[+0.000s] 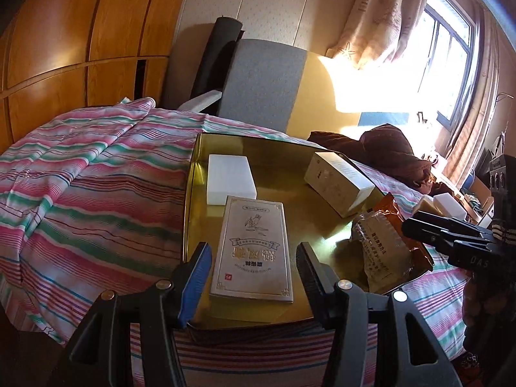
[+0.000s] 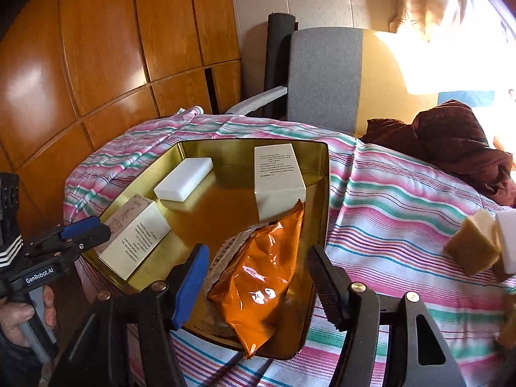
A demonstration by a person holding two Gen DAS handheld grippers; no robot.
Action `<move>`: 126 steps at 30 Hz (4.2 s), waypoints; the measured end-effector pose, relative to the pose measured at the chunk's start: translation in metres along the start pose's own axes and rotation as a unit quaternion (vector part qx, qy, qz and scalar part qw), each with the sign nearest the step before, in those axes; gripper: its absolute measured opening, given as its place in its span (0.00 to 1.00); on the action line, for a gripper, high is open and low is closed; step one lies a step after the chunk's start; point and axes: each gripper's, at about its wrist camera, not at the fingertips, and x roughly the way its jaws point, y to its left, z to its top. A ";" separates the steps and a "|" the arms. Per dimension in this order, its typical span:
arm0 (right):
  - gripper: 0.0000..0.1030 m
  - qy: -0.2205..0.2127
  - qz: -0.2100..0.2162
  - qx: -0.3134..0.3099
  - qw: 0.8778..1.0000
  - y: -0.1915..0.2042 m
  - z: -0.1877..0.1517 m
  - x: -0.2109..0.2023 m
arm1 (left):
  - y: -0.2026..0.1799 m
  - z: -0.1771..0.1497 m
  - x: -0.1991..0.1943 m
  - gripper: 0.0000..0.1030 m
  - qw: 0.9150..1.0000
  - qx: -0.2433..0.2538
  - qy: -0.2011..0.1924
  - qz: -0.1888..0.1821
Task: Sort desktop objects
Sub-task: 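Move both open tools back toward the remaining pile, then grasp another white melamine sponge from the pile with the left tool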
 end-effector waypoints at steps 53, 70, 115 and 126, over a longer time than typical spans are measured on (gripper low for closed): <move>0.77 -0.122 -0.156 0.248 0.948 -0.214 -0.148 -0.133 | -0.414 0.039 0.190 0.81 0.907 0.064 0.271 -0.317; 0.80 -0.125 -0.139 0.264 0.946 -0.223 -0.153 -0.127 | -0.444 0.033 0.220 0.64 0.911 0.076 0.298 -0.276; 0.82 -0.129 -0.156 0.270 0.941 -0.219 -0.171 -0.152 | -0.473 -0.034 0.194 0.80 0.883 0.235 0.363 -0.183; 0.82 -0.134 -0.170 0.267 0.939 -0.219 -0.172 -0.163 | -0.458 -0.040 0.203 0.68 0.887 0.216 0.371 -0.167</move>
